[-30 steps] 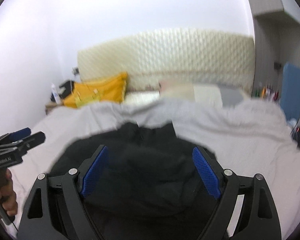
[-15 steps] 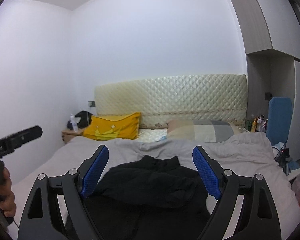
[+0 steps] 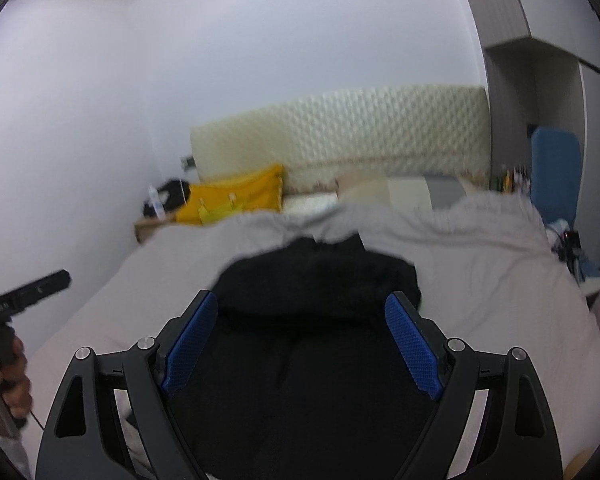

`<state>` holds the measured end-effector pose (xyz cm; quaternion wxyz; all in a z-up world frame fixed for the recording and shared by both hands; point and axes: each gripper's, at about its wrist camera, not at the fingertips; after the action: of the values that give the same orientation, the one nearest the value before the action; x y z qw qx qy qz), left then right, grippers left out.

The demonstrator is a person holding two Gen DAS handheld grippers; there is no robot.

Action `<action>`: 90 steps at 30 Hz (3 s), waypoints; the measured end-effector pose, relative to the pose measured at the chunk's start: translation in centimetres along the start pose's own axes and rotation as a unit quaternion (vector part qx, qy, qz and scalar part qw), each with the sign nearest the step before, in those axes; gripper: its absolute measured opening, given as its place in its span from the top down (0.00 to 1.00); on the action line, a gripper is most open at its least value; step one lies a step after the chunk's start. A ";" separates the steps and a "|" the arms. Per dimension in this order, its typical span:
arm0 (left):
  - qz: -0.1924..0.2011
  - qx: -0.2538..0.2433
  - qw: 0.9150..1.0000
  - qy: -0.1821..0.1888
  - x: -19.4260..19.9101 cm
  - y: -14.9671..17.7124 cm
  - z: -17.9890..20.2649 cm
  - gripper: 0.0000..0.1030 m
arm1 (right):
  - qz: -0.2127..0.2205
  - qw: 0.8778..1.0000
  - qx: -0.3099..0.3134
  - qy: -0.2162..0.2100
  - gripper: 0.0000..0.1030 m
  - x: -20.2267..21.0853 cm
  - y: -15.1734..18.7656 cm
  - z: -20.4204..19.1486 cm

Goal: Fold large clothes

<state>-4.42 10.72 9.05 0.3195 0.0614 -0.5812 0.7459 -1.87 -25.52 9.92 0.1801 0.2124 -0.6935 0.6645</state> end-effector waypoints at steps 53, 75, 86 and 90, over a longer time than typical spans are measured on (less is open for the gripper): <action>-0.284 0.404 0.868 -0.044 -16.1 20.9 -20.4 0.01 | -0.379 0.867 -0.306 -0.104 0.15 -18.2 21.7 18.1; -0.296 0.358 0.881 0.092 -19.1 19.5 -17.0 0.37 | -0.343 0.875 -0.252 -0.229 0.15 -18.1 19.4 13.7; -0.290 0.341 0.887 0.110 -19.5 18.0 -15.9 0.66 | -0.303 0.902 -0.188 -0.242 0.25 -17.2 17.8 11.4; -0.276 0.334 0.892 0.124 -19.5 17.3 -15.3 0.79 | -0.289 0.917 -0.162 -0.220 0.59 -16.6 17.4 10.6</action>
<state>5.72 14.63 -19.18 0.5430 0.2296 -0.2126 0.7793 3.26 -34.77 -14.15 0.2395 0.5123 -0.7223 0.3982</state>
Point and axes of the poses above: each gripper's, at about its wrist camera, not at the fingertips, and x roughly against the way its jaws point, z to its right, y to its underside, and after that the axes turned 15 degrees about y, right-handed
